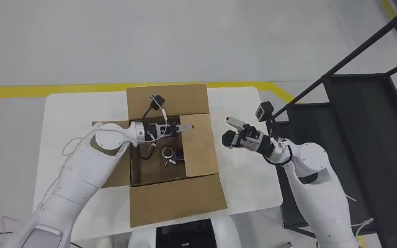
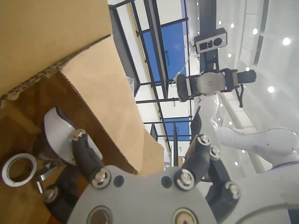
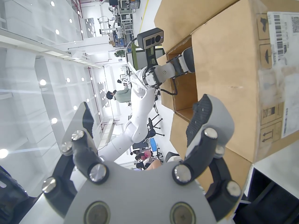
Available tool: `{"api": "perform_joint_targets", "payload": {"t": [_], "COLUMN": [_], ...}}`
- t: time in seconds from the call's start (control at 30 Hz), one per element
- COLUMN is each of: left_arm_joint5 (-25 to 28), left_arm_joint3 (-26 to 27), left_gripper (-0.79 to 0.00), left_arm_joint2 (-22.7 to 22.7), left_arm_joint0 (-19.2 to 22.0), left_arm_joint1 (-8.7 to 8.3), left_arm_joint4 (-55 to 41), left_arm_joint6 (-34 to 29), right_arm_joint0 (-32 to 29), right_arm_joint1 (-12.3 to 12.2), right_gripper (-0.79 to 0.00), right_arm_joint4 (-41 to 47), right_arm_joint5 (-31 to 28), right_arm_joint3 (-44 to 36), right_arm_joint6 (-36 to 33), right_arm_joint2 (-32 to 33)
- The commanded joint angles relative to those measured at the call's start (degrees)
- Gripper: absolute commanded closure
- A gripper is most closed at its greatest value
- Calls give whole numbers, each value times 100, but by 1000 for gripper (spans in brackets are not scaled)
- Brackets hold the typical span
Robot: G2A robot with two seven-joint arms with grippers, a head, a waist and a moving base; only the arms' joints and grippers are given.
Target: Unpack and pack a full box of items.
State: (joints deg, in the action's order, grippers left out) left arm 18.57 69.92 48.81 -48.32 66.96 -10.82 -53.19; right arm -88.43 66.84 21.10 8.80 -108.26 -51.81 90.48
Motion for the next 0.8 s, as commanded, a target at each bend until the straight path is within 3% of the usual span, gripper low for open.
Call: {"api": "perform_joint_targets", "payload": {"t": [0.0, 0.2, 0.5, 0.77], "left_arm_joint5": [75, 431, 745, 1084], "left_arm_joint3": [-65, 40, 545, 120], "left_gripper": [-785, -785, -785, -785], "left_arm_joint2": [-65, -136, -297, -992], "left_arm_joint0": [47, 155, 328, 751], "left_arm_joint1": [47, 152, 308, 714], "left_arm_joint4": [-99, -720, -1276, -1798], "left_arm_joint6": [27, -263, -425, -405], "right_arm_joint0": [-13, -80, -255, -846], "right_arm_joint1": [-10, -34, -123, -213], "right_gripper": [-785, -785, -785, -785], "right_arm_joint4": [9, 252, 638, 1316], "right_arm_joint5": [-7, -19, -39, 117], "right_arm_joint3": [-7, -108, -556, -1042], "right_arm_joint6": [2, -88, -818, -1566], "right_arm_joint2": [3, 13, 316, 924]}}
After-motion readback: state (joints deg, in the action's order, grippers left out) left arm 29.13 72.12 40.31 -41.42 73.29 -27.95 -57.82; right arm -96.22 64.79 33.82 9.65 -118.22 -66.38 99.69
